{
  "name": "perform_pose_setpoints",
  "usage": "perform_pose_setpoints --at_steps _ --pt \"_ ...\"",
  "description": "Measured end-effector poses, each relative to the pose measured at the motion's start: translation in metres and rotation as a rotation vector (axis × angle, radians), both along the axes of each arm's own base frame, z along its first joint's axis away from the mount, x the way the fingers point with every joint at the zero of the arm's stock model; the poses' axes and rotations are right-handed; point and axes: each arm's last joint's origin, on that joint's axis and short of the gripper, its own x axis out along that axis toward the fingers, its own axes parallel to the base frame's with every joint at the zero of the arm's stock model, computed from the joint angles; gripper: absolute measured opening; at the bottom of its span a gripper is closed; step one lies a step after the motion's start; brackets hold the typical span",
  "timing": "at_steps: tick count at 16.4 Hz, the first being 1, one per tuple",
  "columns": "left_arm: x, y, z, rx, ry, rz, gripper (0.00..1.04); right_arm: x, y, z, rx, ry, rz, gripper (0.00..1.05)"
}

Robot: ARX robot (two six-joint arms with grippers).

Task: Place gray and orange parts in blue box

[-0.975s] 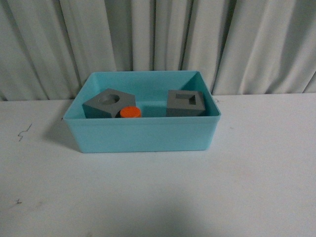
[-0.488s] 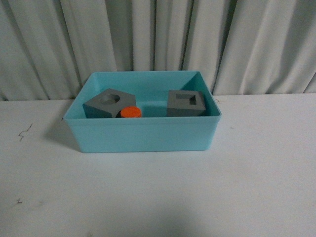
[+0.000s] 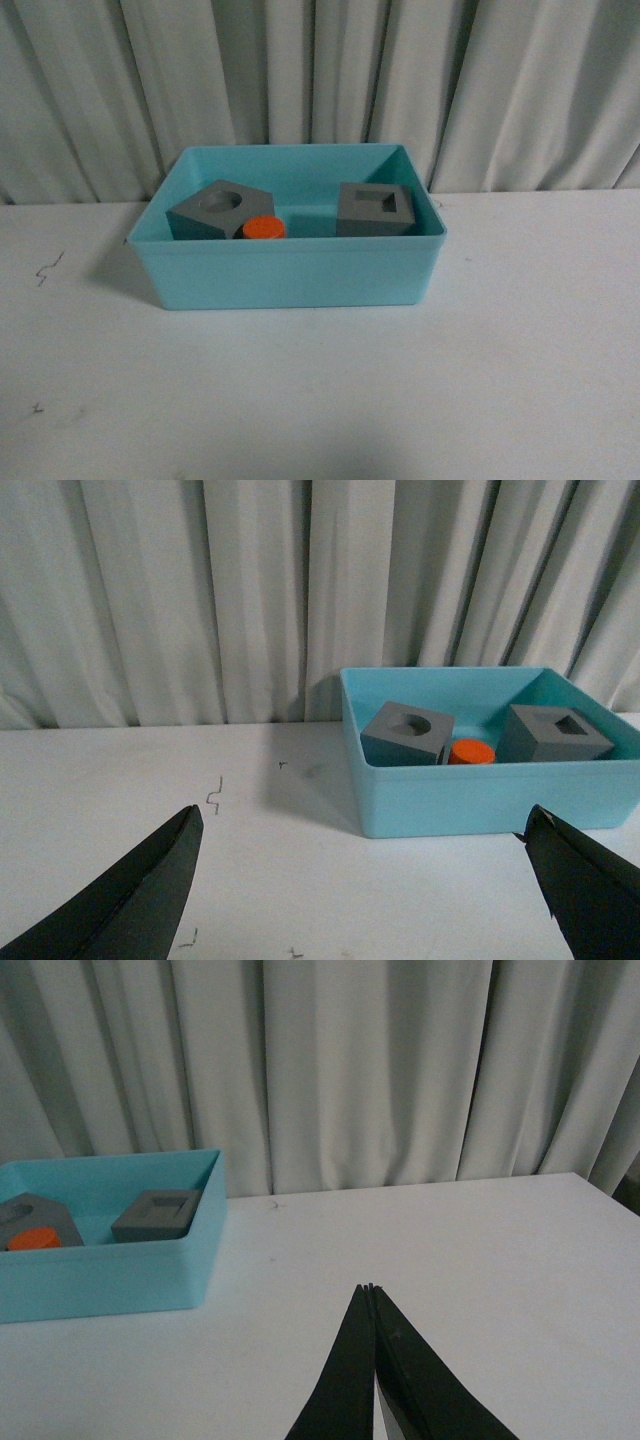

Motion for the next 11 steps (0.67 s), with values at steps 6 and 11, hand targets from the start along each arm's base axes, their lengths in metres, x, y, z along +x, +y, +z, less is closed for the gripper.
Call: perform_pose_setpoints --at_steps 6,11 --pt "0.0000 0.0000 0.0000 0.000 0.000 0.000 0.98 0.0000 0.0000 0.0000 -0.001 0.000 0.000 0.36" --pt "0.0000 0.0000 0.0000 0.000 0.000 0.000 0.98 0.0000 0.0000 0.0000 0.000 0.000 0.000 0.98"
